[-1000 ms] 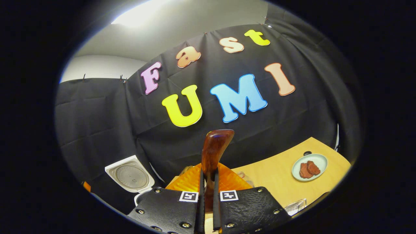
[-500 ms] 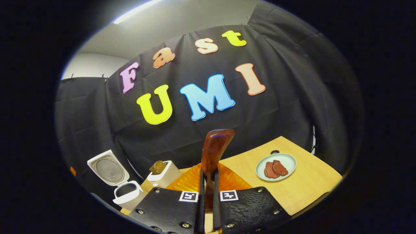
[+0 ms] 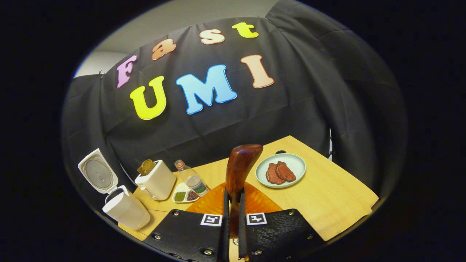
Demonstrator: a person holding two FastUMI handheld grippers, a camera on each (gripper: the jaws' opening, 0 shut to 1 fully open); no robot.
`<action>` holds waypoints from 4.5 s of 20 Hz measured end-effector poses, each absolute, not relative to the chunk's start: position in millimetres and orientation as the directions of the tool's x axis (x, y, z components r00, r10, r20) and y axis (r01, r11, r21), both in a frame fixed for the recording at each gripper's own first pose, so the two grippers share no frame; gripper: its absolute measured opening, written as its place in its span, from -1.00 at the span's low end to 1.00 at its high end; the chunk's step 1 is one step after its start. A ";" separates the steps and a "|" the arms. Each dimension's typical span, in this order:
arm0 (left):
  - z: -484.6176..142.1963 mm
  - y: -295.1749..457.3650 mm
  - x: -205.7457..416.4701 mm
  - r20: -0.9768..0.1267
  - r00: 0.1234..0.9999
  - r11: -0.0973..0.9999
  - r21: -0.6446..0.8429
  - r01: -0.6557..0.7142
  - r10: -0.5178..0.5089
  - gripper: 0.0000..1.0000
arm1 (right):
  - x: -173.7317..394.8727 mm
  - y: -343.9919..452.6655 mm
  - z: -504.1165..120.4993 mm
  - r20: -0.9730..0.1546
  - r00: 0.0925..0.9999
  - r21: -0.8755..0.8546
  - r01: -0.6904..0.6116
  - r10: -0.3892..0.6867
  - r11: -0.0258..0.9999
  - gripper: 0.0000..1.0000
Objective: Close the left gripper, press the button to open the rice cooker; take a wooden spoon from the chopstick holder with the right hand, scoop a spoonful of rice and pour it into the rice cooker, then put the wooden spoon back into the chopstick holder.
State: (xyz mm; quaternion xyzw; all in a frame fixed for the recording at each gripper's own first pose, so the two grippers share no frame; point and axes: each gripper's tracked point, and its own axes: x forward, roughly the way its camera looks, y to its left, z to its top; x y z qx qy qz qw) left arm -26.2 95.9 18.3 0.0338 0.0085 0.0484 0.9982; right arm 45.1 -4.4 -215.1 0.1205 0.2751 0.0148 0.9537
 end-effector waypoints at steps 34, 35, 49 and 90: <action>62.3 204.2 158.0 0.055 0.965 0.954 0.151 -0.260 0.255 0.94 | 9.6 -20.2 -105.0 -0.288 0.948 -0.004 0.138 -0.134 0.990 0.96; 62.4 209.0 170.0 0.049 0.965 0.954 0.142 -0.263 0.258 0.93 | 7.1 -20.2 -106.9 -0.290 0.947 -0.008 0.146 -0.142 0.989 0.96; 2.5 290.2 315.2 -0.116 0.935 0.940 0.111 -0.322 0.334 0.94 | -34.9 -35.2 -124.3 -0.326 0.908 -0.067 0.254 -0.262 0.965 0.96; -155.5 145.7 151.7 -0.517 0.824 0.968 0.038 -0.247 0.231 0.94 | -15.8 -99.2 -143.5 -0.384 0.920 -0.033 0.070 -0.077 0.997 0.96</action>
